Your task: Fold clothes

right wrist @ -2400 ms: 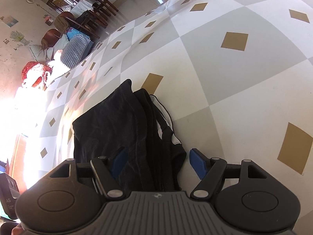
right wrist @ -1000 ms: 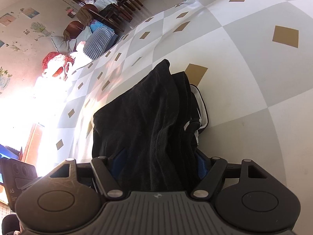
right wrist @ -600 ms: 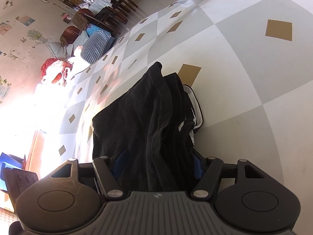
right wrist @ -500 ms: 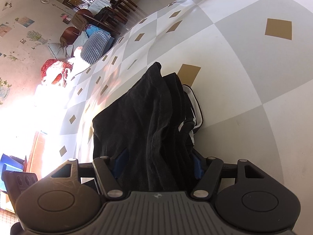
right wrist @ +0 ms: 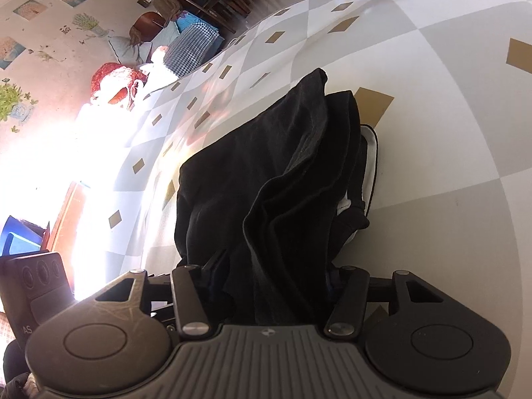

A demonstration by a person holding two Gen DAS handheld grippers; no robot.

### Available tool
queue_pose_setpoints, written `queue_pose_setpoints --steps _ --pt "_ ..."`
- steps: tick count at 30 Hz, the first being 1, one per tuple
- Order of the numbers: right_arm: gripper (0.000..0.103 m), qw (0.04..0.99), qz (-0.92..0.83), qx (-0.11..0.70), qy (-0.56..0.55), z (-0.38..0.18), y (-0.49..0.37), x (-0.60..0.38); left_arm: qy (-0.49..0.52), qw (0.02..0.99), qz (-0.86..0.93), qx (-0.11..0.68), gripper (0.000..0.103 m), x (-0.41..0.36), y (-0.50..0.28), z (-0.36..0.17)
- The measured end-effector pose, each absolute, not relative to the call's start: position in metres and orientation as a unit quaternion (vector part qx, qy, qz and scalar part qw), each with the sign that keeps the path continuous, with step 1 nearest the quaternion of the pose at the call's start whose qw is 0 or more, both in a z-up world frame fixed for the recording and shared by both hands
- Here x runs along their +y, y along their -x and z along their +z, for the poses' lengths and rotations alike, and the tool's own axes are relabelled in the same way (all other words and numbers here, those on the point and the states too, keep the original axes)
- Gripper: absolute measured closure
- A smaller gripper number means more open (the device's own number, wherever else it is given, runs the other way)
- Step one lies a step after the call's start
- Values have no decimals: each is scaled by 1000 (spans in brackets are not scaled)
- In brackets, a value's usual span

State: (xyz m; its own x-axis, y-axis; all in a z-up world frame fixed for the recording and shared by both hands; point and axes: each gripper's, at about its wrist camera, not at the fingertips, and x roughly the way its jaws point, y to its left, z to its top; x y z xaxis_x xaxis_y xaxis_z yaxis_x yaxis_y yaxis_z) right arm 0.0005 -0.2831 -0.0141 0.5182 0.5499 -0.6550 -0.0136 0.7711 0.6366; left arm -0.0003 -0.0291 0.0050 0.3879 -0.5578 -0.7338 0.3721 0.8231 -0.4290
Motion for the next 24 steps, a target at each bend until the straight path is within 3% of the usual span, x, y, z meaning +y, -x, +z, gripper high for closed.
queue_pose_setpoints --steps 2,6,12,16,24 --pt "59 820 167 460 -297 -15 -1 -285 121 825 -276 478 13 -22 -1 5" --pt "63 822 168 461 -288 -16 -2 -283 163 811 -294 479 14 -17 -4 2" --pt "68 810 179 467 -307 -22 -5 -285 85 825 -299 471 16 -36 5 4" --pt "69 808 181 467 -308 -22 -5 -284 46 838 -286 462 30 -40 9 7" --pt "68 815 192 468 -284 -19 -1 -274 22 848 -282 449 40 -51 21 12"
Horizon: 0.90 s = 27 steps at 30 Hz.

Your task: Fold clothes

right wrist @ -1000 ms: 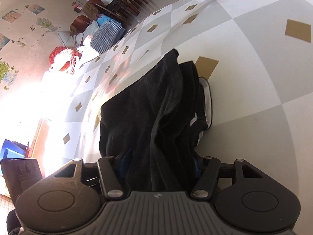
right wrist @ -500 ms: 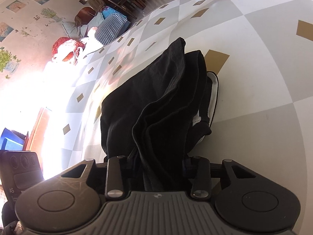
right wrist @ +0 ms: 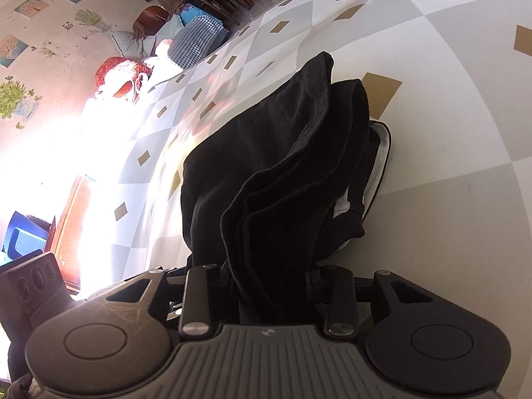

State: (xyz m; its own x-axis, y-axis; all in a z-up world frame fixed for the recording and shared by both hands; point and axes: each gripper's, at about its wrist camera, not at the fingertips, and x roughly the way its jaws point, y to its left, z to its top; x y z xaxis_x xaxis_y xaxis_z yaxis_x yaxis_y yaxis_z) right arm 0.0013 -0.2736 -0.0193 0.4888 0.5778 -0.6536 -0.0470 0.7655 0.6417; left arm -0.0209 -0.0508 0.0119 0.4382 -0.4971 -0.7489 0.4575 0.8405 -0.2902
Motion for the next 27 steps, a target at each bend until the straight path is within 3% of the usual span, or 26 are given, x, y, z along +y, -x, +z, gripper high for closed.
queue_pose_setpoints --steps 4,11,16,18,23,27 --pt "68 816 195 465 -282 -18 0 -272 18 851 -280 444 45 -52 26 16" --pt "68 820 190 466 -273 -17 3 -272 13 853 -272 446 46 -48 25 15" --pt "67 826 188 461 -264 -18 6 -270 27 850 -279 446 32 -45 22 8" --pt "66 829 187 460 -260 -17 7 -269 19 852 -277 444 32 -48 23 9" --pt "68 832 189 456 -252 -13 10 -267 17 855 -279 436 44 -51 27 13" --pt "68 838 195 446 -245 -6 14 -267 18 859 -281 427 47 -52 31 20"
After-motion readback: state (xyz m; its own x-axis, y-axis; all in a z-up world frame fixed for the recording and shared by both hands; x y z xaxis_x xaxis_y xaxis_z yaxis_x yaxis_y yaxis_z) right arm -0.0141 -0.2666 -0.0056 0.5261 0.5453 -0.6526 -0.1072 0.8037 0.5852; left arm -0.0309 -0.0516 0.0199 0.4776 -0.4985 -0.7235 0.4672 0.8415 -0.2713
